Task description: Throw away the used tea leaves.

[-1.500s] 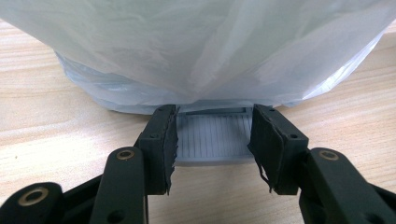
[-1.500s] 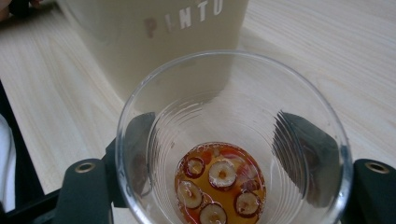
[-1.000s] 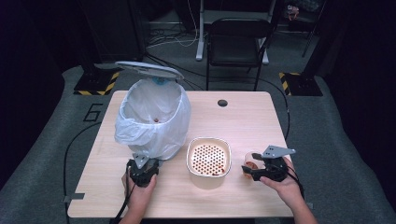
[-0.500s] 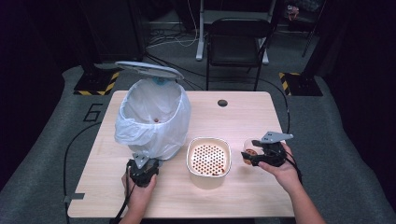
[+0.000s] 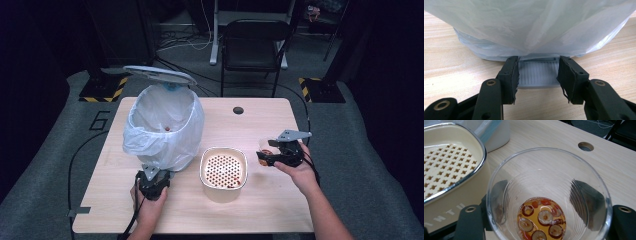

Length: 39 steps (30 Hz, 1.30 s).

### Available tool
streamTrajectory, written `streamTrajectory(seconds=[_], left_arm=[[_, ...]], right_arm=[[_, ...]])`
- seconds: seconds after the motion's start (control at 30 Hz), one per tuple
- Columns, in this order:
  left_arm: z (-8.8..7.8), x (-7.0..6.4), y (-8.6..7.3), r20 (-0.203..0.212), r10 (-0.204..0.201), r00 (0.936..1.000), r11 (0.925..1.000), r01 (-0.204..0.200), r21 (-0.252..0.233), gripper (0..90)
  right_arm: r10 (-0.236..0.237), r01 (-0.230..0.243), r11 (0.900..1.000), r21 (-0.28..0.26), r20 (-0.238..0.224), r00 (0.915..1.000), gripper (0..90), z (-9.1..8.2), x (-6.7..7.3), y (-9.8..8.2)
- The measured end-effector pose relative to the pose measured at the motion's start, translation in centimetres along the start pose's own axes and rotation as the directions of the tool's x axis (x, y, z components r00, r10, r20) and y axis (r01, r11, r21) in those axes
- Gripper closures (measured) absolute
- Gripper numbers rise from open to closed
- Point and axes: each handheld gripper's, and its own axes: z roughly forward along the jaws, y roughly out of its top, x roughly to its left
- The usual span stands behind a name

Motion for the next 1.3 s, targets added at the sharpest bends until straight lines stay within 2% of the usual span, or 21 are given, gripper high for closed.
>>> streamTrajectory(seconds=[0.23, 0.6, 0.77, 1.3], left_arm=[[0.0, 0.0, 0.0, 0.0, -0.001, 1.0, 1.0, 0.001, 0.002, 51.3], [0.0, 0.0, 0.0, 0.002, -0.001, 1.0, 1.0, 0.001, 0.007, 51.3], [0.0, 0.0, 0.0, 0.002, -0.001, 1.0, 1.0, 0.001, 0.007, 51.3], [0.0, 0.0, 0.0, 0.002, -0.008, 1.0, 1.0, 0.008, 0.003, 51.3]], right_arm=[[-0.016, 0.016, 1.0, 0.001, -0.009, 0.9998, 31.3, 0.8, -0.3, 1.3], [-0.074, 0.074, 0.997, 0.005, -0.012, 0.9972, 32.5, 2.2, -0.3, 3.1], [-0.073, 0.072, 0.997, -0.008, -0.019, 0.9972, 32.7, 2.5, -0.4, 3.9], [-0.109, 0.107, 0.993, -0.041, -0.05, 0.9928, 31.7, 3.4, 0.7, 6.6]])
